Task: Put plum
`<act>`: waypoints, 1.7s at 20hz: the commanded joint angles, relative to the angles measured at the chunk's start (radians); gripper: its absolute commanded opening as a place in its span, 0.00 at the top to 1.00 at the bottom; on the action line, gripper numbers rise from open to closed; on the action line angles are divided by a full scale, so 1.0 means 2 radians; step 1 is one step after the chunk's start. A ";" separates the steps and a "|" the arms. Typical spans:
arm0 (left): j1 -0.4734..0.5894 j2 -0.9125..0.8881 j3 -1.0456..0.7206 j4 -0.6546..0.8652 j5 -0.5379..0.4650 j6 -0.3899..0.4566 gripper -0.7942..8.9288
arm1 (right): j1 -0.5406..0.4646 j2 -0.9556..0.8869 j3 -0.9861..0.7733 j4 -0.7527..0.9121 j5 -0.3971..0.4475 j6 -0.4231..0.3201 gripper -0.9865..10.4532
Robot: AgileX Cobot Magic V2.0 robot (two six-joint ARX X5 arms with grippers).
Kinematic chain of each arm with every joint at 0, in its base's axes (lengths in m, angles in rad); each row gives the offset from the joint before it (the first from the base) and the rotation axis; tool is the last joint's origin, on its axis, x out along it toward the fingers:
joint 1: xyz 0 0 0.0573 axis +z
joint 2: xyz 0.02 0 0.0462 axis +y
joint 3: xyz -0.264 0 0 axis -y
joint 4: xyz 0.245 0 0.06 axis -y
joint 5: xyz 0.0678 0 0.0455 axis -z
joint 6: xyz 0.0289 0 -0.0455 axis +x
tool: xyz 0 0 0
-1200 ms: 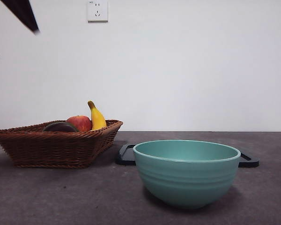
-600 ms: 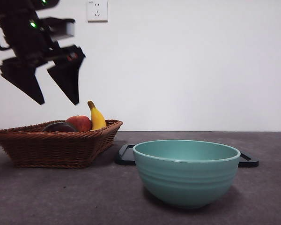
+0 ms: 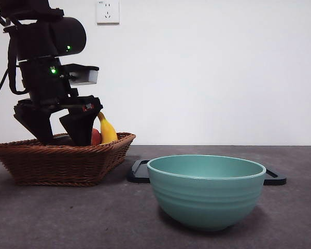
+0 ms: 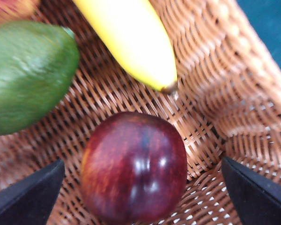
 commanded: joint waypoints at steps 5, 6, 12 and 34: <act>-0.002 0.025 0.013 0.002 -0.002 0.007 0.46 | 0.002 0.003 0.010 -0.003 0.000 -0.002 0.51; -0.002 0.025 0.013 0.003 -0.002 0.007 0.50 | 0.002 0.003 0.010 -0.005 0.000 -0.002 0.51; -0.002 0.015 0.013 0.003 -0.002 -0.004 0.68 | 0.002 0.003 0.010 -0.010 0.000 -0.002 0.51; -0.141 -0.159 0.014 -0.056 0.202 -0.063 0.70 | 0.003 0.003 0.010 -0.049 -0.093 -0.008 0.51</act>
